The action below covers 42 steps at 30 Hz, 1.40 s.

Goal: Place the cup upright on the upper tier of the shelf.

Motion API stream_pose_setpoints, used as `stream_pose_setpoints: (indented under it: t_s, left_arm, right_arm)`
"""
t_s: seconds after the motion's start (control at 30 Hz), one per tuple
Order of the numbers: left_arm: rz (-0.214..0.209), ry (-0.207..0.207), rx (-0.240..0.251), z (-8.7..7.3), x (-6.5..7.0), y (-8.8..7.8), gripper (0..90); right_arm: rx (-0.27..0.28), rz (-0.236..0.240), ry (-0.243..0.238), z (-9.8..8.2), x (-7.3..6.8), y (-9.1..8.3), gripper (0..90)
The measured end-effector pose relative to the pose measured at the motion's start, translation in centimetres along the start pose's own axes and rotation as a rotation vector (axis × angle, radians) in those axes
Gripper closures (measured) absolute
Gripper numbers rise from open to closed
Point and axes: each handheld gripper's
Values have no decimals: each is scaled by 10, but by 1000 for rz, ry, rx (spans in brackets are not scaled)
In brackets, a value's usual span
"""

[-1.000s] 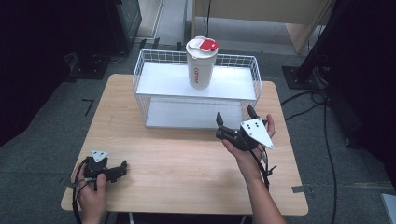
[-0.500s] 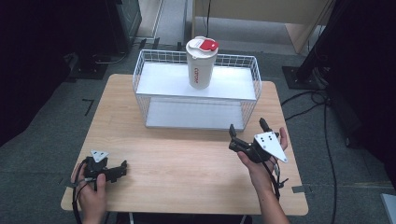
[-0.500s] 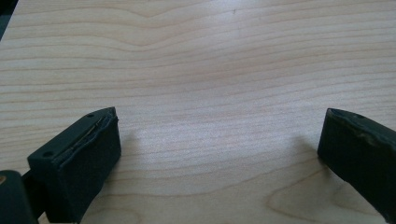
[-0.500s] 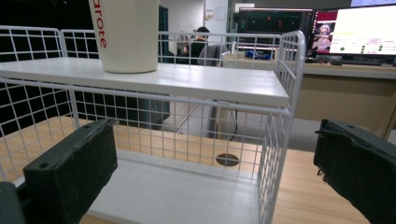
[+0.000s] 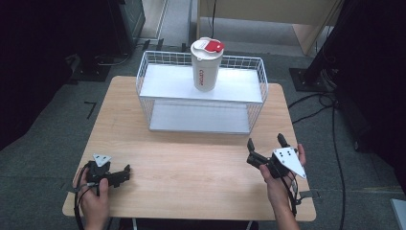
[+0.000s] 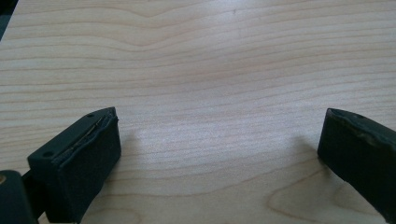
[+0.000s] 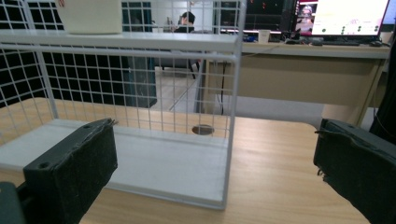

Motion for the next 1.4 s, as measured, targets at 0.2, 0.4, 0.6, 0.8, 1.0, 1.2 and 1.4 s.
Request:
stream_pose_setpoints:
  t_s: [0.2,0.4,0.6,0.8,1.0,1.2,1.4]
  left_arm:
    - [0,0,0,0,0,0,0]
    - [0,0,0,0,0,0,0]
    - [0,0,0,0,0,0,0]
    - [0,0,0,0,0,0,0]
    - [0,0,0,0,0,0,0]
    - [0,0,0,0,0,0,0]
    - [0,0,0,0,0,0,0]
  right_arm:
    - [-30,-21,1,-11,12,-6,0]
    - [-55,-49,6,-20,26,-13,0]
    - [-77,-83,9,-29,42,-23,0]
    - [-112,-123,1,-40,60,-33,0]
    - [-163,-149,-15,-55,77,-41,0]
    - [-201,-167,-26,-63,89,-47,0]
    - [-245,-151,-45,-70,94,-48,0]
Point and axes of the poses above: each handheld gripper's, and its own axes: y roughly forward along the jaws, z roughly out of its top, x roughly to its right, and after that the axes turned 10 degrees about -z, right-handed
